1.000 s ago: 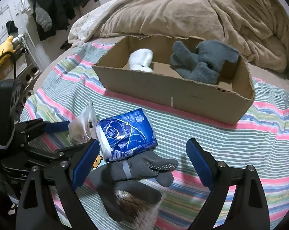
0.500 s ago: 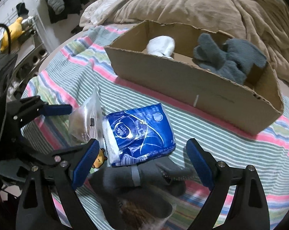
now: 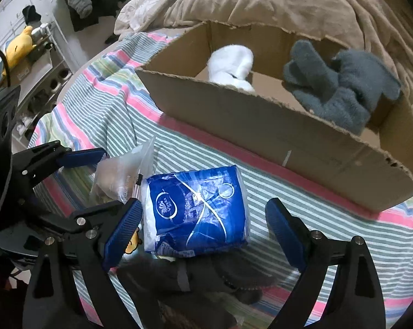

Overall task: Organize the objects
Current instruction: 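Grasp the clear snack bag with the left tool while the right tool grasps the blue tissue pack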

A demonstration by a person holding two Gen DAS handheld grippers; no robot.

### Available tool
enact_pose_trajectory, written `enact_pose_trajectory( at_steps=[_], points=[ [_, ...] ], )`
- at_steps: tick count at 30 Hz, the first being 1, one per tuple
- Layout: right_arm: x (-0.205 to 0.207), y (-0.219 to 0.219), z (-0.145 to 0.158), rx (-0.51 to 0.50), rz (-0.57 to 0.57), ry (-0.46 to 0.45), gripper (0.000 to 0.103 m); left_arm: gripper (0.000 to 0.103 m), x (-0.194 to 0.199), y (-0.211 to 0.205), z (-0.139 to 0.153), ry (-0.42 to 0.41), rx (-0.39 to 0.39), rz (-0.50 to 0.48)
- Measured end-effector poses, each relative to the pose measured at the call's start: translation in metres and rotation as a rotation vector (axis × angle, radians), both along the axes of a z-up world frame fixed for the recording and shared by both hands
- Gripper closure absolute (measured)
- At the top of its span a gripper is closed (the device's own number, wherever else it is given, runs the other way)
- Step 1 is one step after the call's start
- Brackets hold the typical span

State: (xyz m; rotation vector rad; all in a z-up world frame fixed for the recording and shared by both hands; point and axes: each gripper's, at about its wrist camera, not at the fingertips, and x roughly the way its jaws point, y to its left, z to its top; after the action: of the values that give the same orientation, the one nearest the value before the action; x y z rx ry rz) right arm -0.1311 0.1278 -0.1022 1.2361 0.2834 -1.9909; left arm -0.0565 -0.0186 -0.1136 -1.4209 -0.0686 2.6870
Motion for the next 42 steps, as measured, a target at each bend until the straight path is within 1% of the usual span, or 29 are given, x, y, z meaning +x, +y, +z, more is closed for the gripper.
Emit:
enact_pose_trajectory(
  at_steps=[1, 2, 3, 4, 5, 11, 14, 15, 16, 19, 23, 24, 25, 26, 30, 33, 35, 36, 38, 39, 40, 42],
  points=[
    [-0.002, 0.002, 0.000, -0.009, -0.006, -0.013, 0.011, 0.030, -0.001, 0.002, 0.001, 0.004, 0.011, -0.011],
    [-0.004, 0.004, -0.001, -0.011, -0.019, -0.021, 0.021, 0.030, -0.001, 0.004, 0.001, 0.002, 0.017, -0.019],
    [-0.006, 0.006, -0.001, -0.002, -0.029, -0.021, 0.031, 0.031, -0.002, 0.007, 0.002, 0.006, 0.004, -0.021],
    [-0.006, 0.007, -0.001, -0.004, -0.029, -0.024, 0.031, 0.031, -0.002, 0.010, 0.003, 0.013, -0.012, -0.026],
    [-0.006, 0.009, 0.000, -0.003, -0.033, -0.021, 0.034, 0.031, -0.003, 0.012, 0.003, 0.014, -0.013, -0.029],
    [-0.003, 0.024, 0.007, -0.012, -0.064, -0.003, 0.043, 0.035, -0.004, 0.010, 0.005, 0.017, 0.017, -0.016],
    [0.000, 0.033, 0.014, -0.024, -0.087, 0.016, 0.043, 0.037, -0.004, 0.007, 0.007, 0.020, 0.041, -0.004],
    [-0.002, 0.035, 0.016, -0.028, -0.093, 0.021, 0.043, 0.039, -0.004, 0.007, 0.007, 0.021, 0.045, 0.000],
    [-0.002, 0.038, 0.019, -0.031, -0.099, 0.026, 0.043, 0.043, -0.003, 0.007, 0.009, 0.024, 0.047, 0.004],
    [-0.002, 0.046, 0.027, -0.042, -0.115, 0.039, 0.043, 0.043, -0.003, 0.007, 0.011, 0.027, 0.065, 0.010],
    [-0.002, 0.052, 0.035, -0.055, -0.132, 0.054, 0.043, 0.044, -0.002, 0.010, 0.014, 0.033, 0.069, 0.005],
    [-0.002, 0.053, 0.037, -0.058, -0.134, 0.057, 0.043, 0.048, -0.002, 0.010, 0.015, 0.040, 0.073, 0.006],
    [-0.001, 0.054, 0.038, -0.059, -0.136, 0.059, 0.043, 0.060, -0.002, 0.011, 0.017, 0.040, 0.079, -0.001],
    [-0.001, 0.055, 0.040, -0.062, -0.140, 0.062, 0.043, 0.060, -0.002, 0.012, 0.018, 0.033, 0.072, -0.005],
    [0.000, 0.058, 0.048, -0.073, -0.152, 0.078, 0.043, 0.062, -0.002, 0.011, 0.030, 0.058, 0.080, -0.001],
    [0.000, 0.061, 0.054, -0.081, -0.161, 0.091, 0.043, 0.064, -0.003, 0.011, 0.033, 0.069, 0.083, -0.003],
    [0.001, 0.062, 0.056, -0.083, -0.161, 0.097, 0.043, 0.064, -0.005, 0.012, 0.032, 0.066, 0.069, -0.023],
    [0.001, 0.063, 0.057, -0.082, -0.160, 0.098, 0.043, 0.062, -0.007, 0.014, 0.030, 0.057, 0.059, -0.038],
    [0.001, 0.064, 0.057, -0.082, -0.163, 0.097, 0.043, 0.056, -0.009, 0.015, 0.028, 0.043, 0.031, -0.062],
    [0.001, 0.064, 0.056, -0.082, -0.165, 0.095, 0.043, 0.047, -0.010, 0.015, 0.027, 0.041, 0.024, -0.066],
    [0.001, 0.065, 0.055, -0.082, -0.167, 0.092, 0.043, 0.037, -0.011, 0.015, 0.026, 0.039, 0.015, -0.070],
    [0.000, 0.066, 0.052, -0.082, -0.172, 0.085, 0.043, 0.030, -0.015, 0.013, 0.022, 0.037, 0.014, -0.072]
  ],
)
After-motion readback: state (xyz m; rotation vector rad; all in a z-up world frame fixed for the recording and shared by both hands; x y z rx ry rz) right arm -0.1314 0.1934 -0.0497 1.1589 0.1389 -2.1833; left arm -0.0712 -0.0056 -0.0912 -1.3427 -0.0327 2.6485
